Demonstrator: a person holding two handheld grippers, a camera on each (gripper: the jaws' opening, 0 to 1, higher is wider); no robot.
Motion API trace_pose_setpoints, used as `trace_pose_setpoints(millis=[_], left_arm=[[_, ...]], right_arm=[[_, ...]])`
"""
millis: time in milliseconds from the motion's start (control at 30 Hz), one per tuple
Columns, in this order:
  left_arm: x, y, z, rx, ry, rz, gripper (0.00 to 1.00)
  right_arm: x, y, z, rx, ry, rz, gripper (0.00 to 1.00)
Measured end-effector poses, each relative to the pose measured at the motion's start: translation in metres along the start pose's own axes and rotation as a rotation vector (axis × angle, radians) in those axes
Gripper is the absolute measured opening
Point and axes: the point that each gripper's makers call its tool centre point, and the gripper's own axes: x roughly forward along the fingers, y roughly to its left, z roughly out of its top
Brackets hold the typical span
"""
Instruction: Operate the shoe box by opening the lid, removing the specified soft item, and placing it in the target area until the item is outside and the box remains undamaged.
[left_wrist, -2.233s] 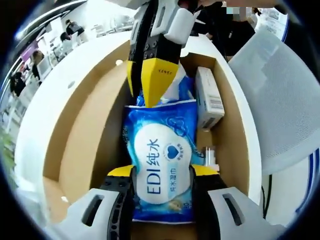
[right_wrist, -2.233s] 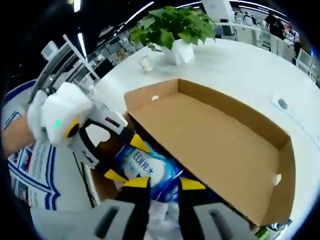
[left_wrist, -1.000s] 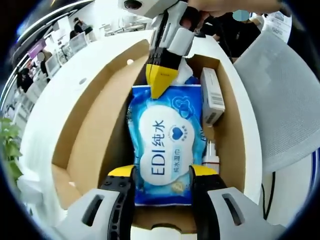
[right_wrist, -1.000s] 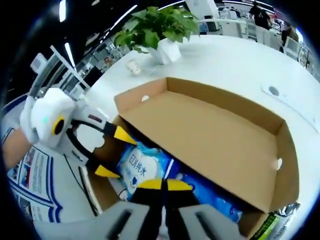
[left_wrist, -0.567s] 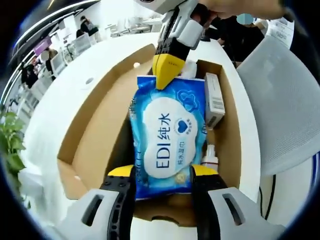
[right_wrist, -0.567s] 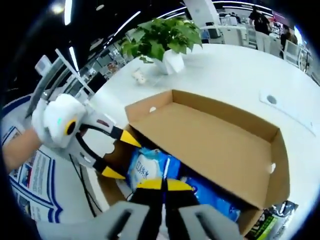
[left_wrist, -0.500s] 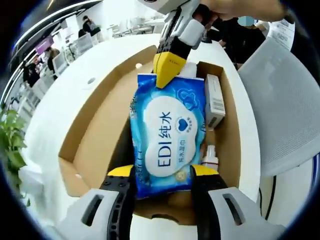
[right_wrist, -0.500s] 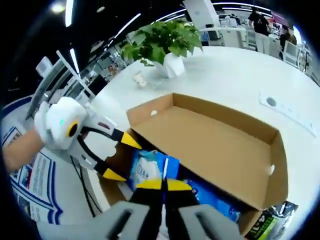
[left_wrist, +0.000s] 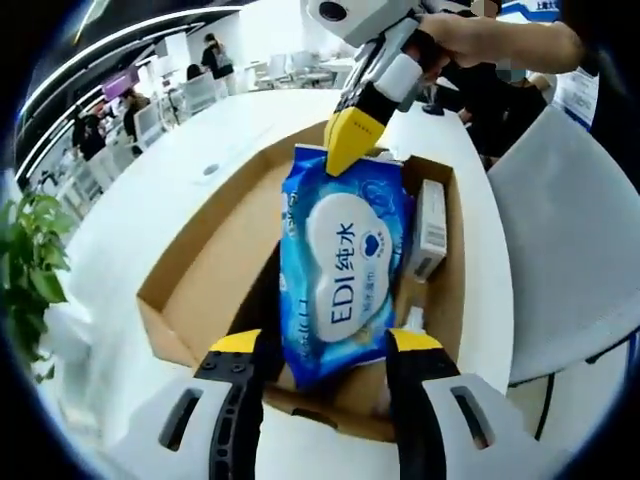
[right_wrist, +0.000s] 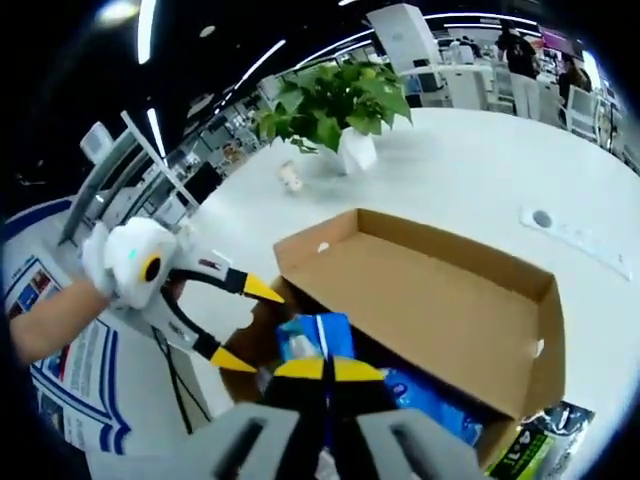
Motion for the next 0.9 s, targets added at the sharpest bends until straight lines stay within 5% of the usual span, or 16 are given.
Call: trace_pose_setpoints(millis=[900], left_arm=[[-0.042,-0.025,0.024,-0.119,-0.226,0.205,0.63]], right_arm=[[-0.044,0.028,0.024,-0.003,-0.125,0.021,0.00]])
